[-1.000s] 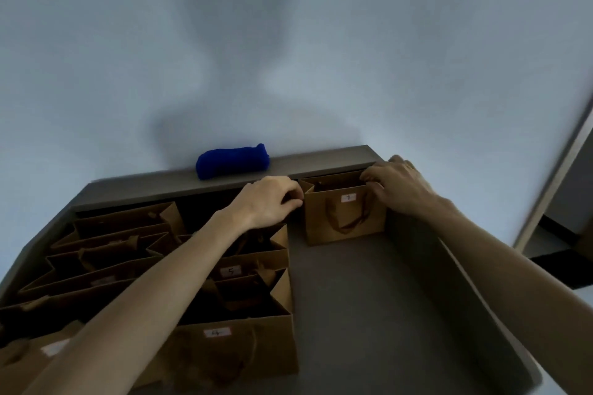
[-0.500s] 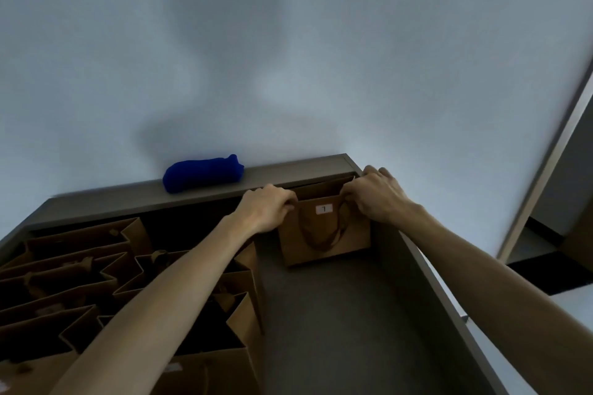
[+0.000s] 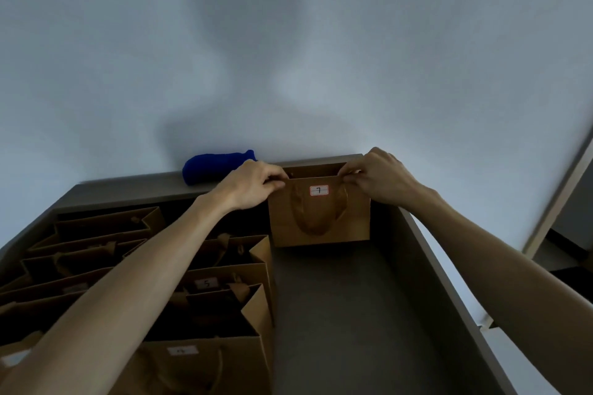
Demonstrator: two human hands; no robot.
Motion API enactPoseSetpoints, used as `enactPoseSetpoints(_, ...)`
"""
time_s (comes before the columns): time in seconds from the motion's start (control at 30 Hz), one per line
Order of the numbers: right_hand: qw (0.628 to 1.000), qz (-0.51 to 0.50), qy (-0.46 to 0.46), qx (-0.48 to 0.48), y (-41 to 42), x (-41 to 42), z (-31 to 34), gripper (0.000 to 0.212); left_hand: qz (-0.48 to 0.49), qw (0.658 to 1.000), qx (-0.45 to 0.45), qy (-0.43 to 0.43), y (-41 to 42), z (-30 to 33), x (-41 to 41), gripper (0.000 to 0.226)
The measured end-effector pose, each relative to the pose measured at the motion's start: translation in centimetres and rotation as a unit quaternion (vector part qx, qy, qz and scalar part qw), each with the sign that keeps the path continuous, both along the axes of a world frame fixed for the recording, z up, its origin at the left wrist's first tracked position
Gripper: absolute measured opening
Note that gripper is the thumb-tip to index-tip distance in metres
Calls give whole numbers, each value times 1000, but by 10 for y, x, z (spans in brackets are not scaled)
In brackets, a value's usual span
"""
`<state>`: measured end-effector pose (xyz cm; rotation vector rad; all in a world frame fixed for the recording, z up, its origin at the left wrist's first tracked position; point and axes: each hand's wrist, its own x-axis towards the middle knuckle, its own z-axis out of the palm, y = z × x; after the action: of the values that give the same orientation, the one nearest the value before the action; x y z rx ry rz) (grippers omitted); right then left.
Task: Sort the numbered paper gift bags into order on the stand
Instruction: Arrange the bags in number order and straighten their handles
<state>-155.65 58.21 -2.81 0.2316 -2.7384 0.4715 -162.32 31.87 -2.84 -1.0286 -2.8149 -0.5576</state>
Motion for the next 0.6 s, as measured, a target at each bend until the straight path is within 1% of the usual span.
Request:
enactPoseSetpoints(0.23, 998, 60, -17, 29, -61, -9, -6, 22, 44, 998, -39, -8, -67, -3, 5, 25)
enactPoseSetpoints(0.33, 994, 97, -16, 50, -92, -12, -9, 25, 60, 997, -53, 2, -98, -3, 12, 24)
enactPoseSetpoints(0.43, 990, 128, -19, 49, -121, -16, -15, 25, 80, 994, -72, 15, -130, -4, 17, 24)
enactPoseSetpoints(0.6, 984, 163, -52, 43, -159, -25, -28, 24, 120, 987, -103, 9, -168, -13, 23, 25)
